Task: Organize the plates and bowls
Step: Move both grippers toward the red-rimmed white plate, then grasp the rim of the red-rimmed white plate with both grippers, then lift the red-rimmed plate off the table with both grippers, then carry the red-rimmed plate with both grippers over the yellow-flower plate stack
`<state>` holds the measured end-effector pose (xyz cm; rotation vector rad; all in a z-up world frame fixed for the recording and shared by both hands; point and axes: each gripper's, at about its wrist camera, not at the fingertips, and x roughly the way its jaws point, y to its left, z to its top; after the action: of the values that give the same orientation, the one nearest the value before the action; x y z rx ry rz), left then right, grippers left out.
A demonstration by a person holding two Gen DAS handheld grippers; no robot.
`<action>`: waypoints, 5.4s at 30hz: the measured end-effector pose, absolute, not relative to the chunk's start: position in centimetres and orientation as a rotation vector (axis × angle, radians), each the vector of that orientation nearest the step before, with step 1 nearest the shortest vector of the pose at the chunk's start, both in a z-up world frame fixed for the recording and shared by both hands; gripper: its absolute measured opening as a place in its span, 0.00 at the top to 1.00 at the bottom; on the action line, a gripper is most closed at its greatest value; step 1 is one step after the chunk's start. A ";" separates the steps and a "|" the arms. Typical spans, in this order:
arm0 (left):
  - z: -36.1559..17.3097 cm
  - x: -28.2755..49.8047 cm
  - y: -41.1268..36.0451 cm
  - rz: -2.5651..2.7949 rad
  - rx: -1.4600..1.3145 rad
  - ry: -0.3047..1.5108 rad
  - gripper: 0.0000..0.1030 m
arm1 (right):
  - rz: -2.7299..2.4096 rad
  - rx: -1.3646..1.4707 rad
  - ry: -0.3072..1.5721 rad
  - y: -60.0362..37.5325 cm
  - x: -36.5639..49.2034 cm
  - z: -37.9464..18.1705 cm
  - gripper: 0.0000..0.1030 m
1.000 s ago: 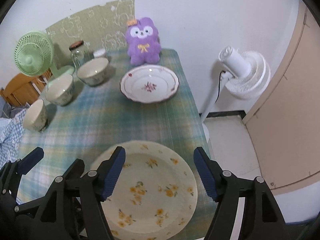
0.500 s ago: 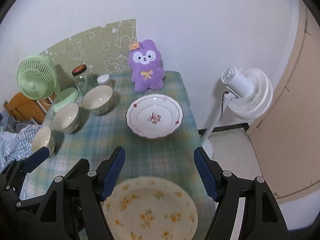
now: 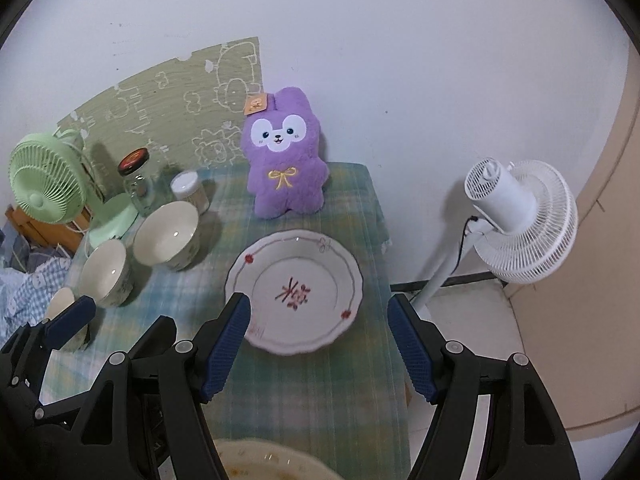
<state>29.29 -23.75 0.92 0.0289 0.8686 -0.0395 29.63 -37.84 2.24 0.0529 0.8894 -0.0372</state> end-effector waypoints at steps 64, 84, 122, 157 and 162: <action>-13.3 40.0 -26.7 0.064 0.130 0.998 0.66 | -0.112 0.031 1.041 -41.3 40.4 -13.5 0.69; -9.7 37.2 -25.5 0.048 0.106 0.974 0.67 | -0.127 0.033 1.019 -40.1 38.3 -10.1 0.69; -5.7 21.9 -22.3 -0.098 0.142 0.906 0.67 | -0.259 0.080 0.975 -35.7 20.9 -5.4 0.69; -11.3 12.9 -22.8 -0.230 0.231 0.955 0.67 | -0.393 0.130 1.044 -35.5 10.1 -11.0 0.69; -11.2 12.8 -22.8 -0.231 0.235 0.954 0.67 | -0.396 0.117 1.048 -35.4 10.0 -11.0 0.68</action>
<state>12.80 -22.77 -11.24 0.2346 0.9536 -0.2311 9.99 -35.39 -10.98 0.1166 1.0478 -0.3957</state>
